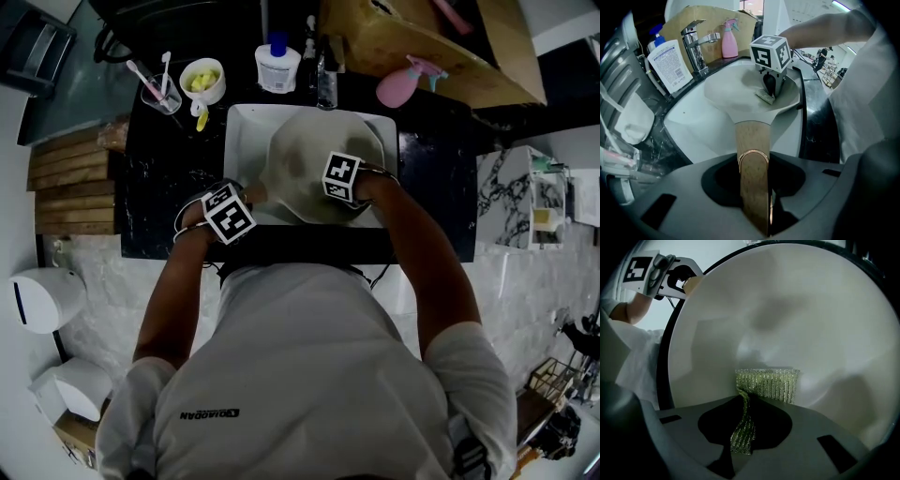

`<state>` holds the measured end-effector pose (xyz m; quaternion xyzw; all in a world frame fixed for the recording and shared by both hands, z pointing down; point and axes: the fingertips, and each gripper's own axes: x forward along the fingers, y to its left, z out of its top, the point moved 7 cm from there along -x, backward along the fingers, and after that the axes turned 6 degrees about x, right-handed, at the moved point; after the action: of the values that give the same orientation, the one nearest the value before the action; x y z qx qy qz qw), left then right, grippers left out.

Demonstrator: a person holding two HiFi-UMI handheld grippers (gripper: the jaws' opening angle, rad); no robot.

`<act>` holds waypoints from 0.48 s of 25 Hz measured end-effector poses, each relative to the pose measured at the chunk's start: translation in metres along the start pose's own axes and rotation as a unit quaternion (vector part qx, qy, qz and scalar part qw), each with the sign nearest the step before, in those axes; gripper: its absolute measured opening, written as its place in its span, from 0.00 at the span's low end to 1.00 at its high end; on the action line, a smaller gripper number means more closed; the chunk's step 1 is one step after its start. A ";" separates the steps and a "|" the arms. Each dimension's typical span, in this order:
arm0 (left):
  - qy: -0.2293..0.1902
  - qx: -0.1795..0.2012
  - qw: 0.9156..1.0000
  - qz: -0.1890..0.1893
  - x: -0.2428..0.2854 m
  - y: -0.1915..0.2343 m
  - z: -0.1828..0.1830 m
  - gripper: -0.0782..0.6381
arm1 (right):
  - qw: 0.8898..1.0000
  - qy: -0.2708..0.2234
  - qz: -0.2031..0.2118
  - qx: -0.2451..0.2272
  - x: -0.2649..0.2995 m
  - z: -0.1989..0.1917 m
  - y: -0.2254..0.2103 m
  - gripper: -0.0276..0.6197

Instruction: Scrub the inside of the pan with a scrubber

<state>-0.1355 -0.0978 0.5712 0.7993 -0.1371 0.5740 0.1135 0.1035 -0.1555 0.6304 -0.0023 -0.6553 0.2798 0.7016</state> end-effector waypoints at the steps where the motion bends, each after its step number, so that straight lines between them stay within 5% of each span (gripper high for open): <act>1: -0.001 0.000 1.000 -0.001 0.000 0.000 0.000 0.31 | 1.000 -0.001 0.004 0.002 0.000 0.000 0.001 0.15; 6: -0.004 0.005 1.000 0.000 -0.001 0.000 0.000 0.31 | 1.000 -0.022 0.001 0.016 -0.009 0.003 0.009 0.15; 12: -0.004 0.065 0.998 0.010 -0.011 0.000 -0.001 0.32 | 0.988 -0.128 -0.084 0.037 -0.038 0.006 0.026 0.15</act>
<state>-0.1401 -0.0961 0.5610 0.8058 -0.1079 0.5796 0.0556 0.0881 -0.1505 0.5863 0.1146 -0.7268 0.2415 0.6327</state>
